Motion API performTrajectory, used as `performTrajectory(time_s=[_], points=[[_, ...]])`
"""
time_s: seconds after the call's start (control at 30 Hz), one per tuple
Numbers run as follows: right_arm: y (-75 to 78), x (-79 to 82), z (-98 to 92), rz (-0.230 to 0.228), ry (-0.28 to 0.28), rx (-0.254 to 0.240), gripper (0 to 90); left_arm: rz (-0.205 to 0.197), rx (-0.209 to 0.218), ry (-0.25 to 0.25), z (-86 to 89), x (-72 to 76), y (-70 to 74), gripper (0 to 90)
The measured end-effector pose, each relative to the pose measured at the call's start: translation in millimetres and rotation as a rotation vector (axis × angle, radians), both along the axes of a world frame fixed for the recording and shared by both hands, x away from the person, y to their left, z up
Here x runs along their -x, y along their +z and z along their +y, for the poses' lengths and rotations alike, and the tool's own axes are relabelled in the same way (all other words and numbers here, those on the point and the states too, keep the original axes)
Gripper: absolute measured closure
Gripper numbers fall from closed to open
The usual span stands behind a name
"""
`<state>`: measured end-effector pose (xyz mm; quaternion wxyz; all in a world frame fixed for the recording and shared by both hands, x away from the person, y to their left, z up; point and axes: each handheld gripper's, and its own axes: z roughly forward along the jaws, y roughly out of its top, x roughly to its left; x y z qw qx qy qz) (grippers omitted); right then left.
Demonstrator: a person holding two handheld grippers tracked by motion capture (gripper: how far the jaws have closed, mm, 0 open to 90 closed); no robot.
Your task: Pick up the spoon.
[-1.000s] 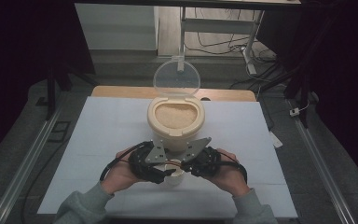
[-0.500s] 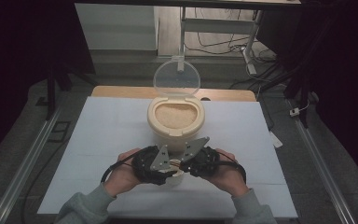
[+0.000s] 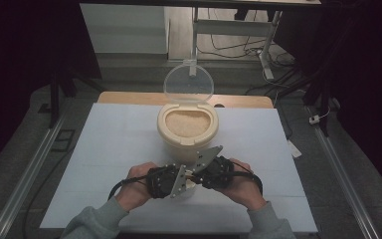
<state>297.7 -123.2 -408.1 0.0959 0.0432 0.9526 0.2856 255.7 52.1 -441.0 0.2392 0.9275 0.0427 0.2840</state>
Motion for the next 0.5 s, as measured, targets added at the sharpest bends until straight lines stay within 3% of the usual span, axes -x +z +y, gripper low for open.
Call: performTrajectory(time_s=[0.03, 0.07, 0.1, 0.2, 0.27, 0.33, 0.37, 0.4, 0.43, 0.5], points=[[0.0, 0.0, 0.0, 0.0, 0.0, 0.0, 84.6, 0.006, -0.01, -0.011, -1.3, 0.1, -2.5, 80.7], [3.1, -0.2, -2.4, 0.003, 0.007, -0.048, 90.0, -0.003, -0.03, -0.006, -3.1, 0.5, -5.1, 83.1], [3.7, 0.2, -2.5, 0.019, 0.015, -0.062, 90.0, -0.027, -0.033, 0.012, -4.1, 0.5, -7.2, 83.2], [3.7, 1.5, -1.9, 0.001, 0.01, -0.044, 90.0, -0.03, 0.012, 0.014, 0.2, -1.3, -5.3, 83.3], [6.3, 1.1, -7.1, -0.029, -0.024, -0.093, 89.4, -0.055, 0.019, 0.031, 4.0, -1.3, -2.4, 83.3], [10.9, 1.5, -13.4, -0.056, -0.074, -0.168, 79.7, -0.07, 0.052, 0.059, 8.8, -2.0, -0.3, 83.4], [10.9, 1.5, -13.4, -0.056, -0.074, -0.168, 79.7, -0.07, 0.052, 0.059, 8.8, -2.0, -0.3, 83.3], [14.2, 3.0, -18.2, -0.086, -0.123, -0.234, 72.0, -0.081, 0.068, 0.077, 10.3, -2.4, -0.3, 83.4], [16.1, 4.4, -20.1, -0.103, -0.157, -0.263, 67.5, -0.081, 0.068, 0.077, 10.3, -2.4, -0.3, 83.4], [19.5, 7.3, -24.8, -0.097, -0.192, -0.323, 61.4, -0.082, 0.084, 0.092, 11.1, -2.5, -1.4, 83.3]])
